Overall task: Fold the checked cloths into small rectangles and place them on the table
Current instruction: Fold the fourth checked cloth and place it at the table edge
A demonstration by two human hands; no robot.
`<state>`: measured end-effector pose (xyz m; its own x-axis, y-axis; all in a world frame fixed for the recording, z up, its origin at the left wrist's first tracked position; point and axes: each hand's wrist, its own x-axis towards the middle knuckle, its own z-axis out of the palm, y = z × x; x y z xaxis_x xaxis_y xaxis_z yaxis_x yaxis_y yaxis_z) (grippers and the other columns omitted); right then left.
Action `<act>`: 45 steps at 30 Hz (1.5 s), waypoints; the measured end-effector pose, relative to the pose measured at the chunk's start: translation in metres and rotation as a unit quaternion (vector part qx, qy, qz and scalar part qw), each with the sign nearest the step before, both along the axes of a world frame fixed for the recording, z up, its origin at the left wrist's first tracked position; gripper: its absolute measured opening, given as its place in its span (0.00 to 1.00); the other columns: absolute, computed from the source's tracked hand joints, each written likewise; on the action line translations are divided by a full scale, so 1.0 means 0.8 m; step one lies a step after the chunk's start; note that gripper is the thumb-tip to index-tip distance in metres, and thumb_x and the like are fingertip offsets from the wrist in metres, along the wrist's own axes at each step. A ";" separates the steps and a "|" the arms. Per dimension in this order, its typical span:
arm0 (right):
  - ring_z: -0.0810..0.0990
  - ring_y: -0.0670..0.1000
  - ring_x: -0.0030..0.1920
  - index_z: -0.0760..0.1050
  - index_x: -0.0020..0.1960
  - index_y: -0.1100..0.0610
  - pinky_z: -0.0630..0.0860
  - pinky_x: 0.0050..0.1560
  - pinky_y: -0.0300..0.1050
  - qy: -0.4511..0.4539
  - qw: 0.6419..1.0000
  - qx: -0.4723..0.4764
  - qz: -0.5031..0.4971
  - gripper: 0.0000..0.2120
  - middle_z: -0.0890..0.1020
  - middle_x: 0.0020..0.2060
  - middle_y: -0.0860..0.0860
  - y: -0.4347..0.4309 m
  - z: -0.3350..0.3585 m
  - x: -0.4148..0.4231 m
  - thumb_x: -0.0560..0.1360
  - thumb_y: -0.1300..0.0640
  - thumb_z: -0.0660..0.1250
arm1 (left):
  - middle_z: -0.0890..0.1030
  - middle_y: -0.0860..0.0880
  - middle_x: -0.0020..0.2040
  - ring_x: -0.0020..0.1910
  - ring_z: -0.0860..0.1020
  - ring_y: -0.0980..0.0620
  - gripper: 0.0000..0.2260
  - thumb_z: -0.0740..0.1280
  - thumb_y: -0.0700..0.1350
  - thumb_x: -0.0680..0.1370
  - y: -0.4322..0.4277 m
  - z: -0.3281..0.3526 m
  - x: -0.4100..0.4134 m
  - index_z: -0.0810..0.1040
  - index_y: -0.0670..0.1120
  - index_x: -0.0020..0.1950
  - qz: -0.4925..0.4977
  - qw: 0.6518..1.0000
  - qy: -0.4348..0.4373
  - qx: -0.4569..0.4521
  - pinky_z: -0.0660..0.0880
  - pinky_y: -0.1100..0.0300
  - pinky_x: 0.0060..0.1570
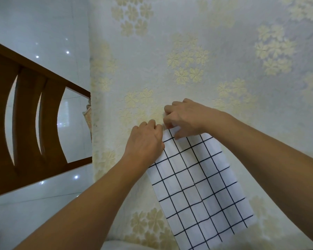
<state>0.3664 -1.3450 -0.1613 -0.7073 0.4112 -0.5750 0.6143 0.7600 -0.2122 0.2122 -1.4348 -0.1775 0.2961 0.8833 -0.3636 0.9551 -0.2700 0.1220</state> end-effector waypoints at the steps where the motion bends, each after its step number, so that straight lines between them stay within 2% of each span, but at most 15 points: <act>1: 0.71 0.50 0.56 0.73 0.60 0.48 0.64 0.53 0.45 0.010 1.000 -0.008 -0.014 0.17 0.71 0.53 0.46 0.001 0.000 0.001 0.75 0.43 0.69 | 0.65 0.48 0.46 0.42 0.65 0.49 0.09 0.57 0.45 0.81 0.000 0.002 -0.001 0.71 0.45 0.59 -0.014 1.000 -0.007 0.009 0.62 0.56 0.42; 3: 0.74 0.51 0.57 0.71 0.62 0.48 0.65 0.51 0.45 0.026 0.997 -0.030 -0.059 0.18 0.75 0.54 0.46 0.004 -0.001 0.002 0.75 0.45 0.69 | 0.66 0.48 0.44 0.41 0.65 0.48 0.09 0.57 0.44 0.81 0.007 0.004 -0.007 0.70 0.44 0.60 -0.035 0.998 -0.028 0.033 0.63 0.55 0.41; 6: 0.76 0.53 0.59 0.70 0.66 0.47 0.74 0.54 0.49 0.023 0.990 -0.059 -0.125 0.20 0.78 0.60 0.49 0.013 0.001 0.003 0.77 0.46 0.69 | 0.66 0.47 0.41 0.37 0.65 0.48 0.07 0.60 0.41 0.80 0.030 0.009 -0.019 0.72 0.42 0.57 -0.059 0.995 -0.053 0.059 0.62 0.54 0.38; 9: 0.78 0.55 0.54 0.77 0.59 0.52 0.78 0.50 0.54 0.029 0.990 -0.043 -0.133 0.11 0.81 0.52 0.50 0.019 0.004 0.000 0.79 0.49 0.65 | 0.71 0.45 0.41 0.35 0.66 0.47 0.05 0.62 0.41 0.79 0.054 0.014 -0.033 0.72 0.41 0.54 -0.082 0.992 -0.065 0.076 0.62 0.53 0.34; 12: 0.79 0.56 0.50 0.80 0.54 0.52 0.79 0.47 0.54 0.029 0.987 -0.023 -0.155 0.10 0.81 0.48 0.51 0.021 0.007 -0.002 0.80 0.49 0.63 | 0.73 0.45 0.40 0.34 0.69 0.46 0.06 0.60 0.44 0.81 0.065 0.015 -0.043 0.72 0.42 0.54 -0.094 0.990 -0.060 0.084 0.61 0.54 0.32; 15: 0.79 0.56 0.49 0.81 0.55 0.50 0.78 0.45 0.52 0.033 0.986 0.007 -0.162 0.12 0.81 0.49 0.50 0.017 0.008 0.001 0.81 0.49 0.61 | 0.76 0.47 0.42 0.38 0.75 0.45 0.11 0.59 0.48 0.82 0.067 0.012 -0.046 0.77 0.43 0.53 -0.088 0.990 -0.070 0.086 0.67 0.55 0.32; 19: 0.80 0.55 0.51 0.81 0.58 0.47 0.79 0.44 0.51 0.062 0.983 0.056 -0.166 0.13 0.82 0.52 0.47 0.010 0.017 0.013 0.83 0.49 0.58 | 0.80 0.49 0.44 0.40 0.78 0.46 0.11 0.59 0.47 0.83 0.062 0.019 -0.040 0.81 0.46 0.53 -0.078 0.991 -0.061 0.089 0.73 0.55 0.34; 23: 0.79 0.53 0.57 0.77 0.65 0.47 0.78 0.46 0.51 0.089 0.979 0.092 -0.159 0.15 0.81 0.58 0.46 -0.011 0.044 0.024 0.84 0.50 0.55 | 0.75 0.50 0.35 0.30 0.71 0.48 0.06 0.63 0.42 0.80 0.047 0.047 -0.030 0.76 0.46 0.44 -0.062 0.989 -0.059 0.119 0.64 0.59 0.26; 26: 0.80 0.55 0.54 0.74 0.68 0.46 0.76 0.41 0.49 0.103 0.972 0.128 -0.166 0.17 0.81 0.56 0.48 -0.041 0.065 0.038 0.84 0.51 0.53 | 0.77 0.50 0.34 0.27 0.71 0.47 0.02 0.67 0.39 0.77 0.026 0.069 -0.027 0.77 0.45 0.46 -0.069 0.986 -0.075 0.130 0.64 0.60 0.24; 28: 0.81 0.58 0.48 0.75 0.67 0.49 0.76 0.37 0.49 0.131 0.964 0.147 -0.178 0.17 0.83 0.52 0.50 -0.068 0.077 0.047 0.83 0.53 0.54 | 0.79 0.49 0.35 0.26 0.72 0.47 0.03 0.68 0.39 0.76 0.006 0.081 -0.023 0.78 0.45 0.48 -0.075 0.984 -0.083 0.141 0.65 0.60 0.23; 31: 0.83 0.59 0.44 0.80 0.62 0.54 0.77 0.34 0.47 0.189 0.944 0.178 -0.204 0.15 0.85 0.50 0.53 -0.114 0.087 0.062 0.77 0.59 0.64 | 0.79 0.47 0.36 0.27 0.73 0.45 0.04 0.68 0.37 0.76 -0.030 0.102 -0.016 0.79 0.43 0.50 -0.089 0.978 -0.108 0.154 0.68 0.58 0.22; 35: 0.83 0.58 0.54 0.80 0.63 0.55 0.80 0.44 0.51 0.246 0.912 0.224 -0.239 0.17 0.84 0.57 0.53 -0.177 0.084 0.080 0.75 0.61 0.66 | 0.83 0.43 0.48 0.42 0.82 0.40 0.10 0.68 0.36 0.77 -0.083 0.119 -0.009 0.80 0.39 0.57 -0.126 0.969 -0.143 0.157 0.80 0.49 0.32; 37: 0.81 0.58 0.60 0.80 0.64 0.56 0.79 0.52 0.53 0.267 0.899 0.245 -0.245 0.16 0.83 0.60 0.53 -0.211 0.078 0.088 0.77 0.61 0.65 | 0.84 0.42 0.51 0.49 0.84 0.41 0.12 0.71 0.35 0.75 -0.110 0.124 -0.007 0.81 0.38 0.58 -0.156 0.956 -0.172 0.177 0.82 0.50 0.41; 41: 0.77 0.59 0.66 0.78 0.65 0.60 0.74 0.65 0.55 0.272 0.892 0.268 -0.243 0.16 0.80 0.65 0.55 -0.277 0.061 0.101 0.80 0.63 0.62 | 0.83 0.41 0.58 0.58 0.81 0.42 0.15 0.70 0.35 0.75 -0.154 0.109 -0.009 0.80 0.37 0.62 -0.225 0.932 -0.201 0.199 0.77 0.51 0.58; 45: 0.74 0.59 0.69 0.77 0.67 0.60 0.72 0.68 0.58 0.261 0.891 0.260 -0.266 0.16 0.77 0.67 0.56 -0.332 0.034 0.106 0.81 0.63 0.60 | 0.79 0.40 0.65 0.65 0.77 0.42 0.18 0.67 0.39 0.78 -0.186 0.077 -0.018 0.76 0.37 0.68 -0.280 0.919 -0.222 0.167 0.74 0.48 0.66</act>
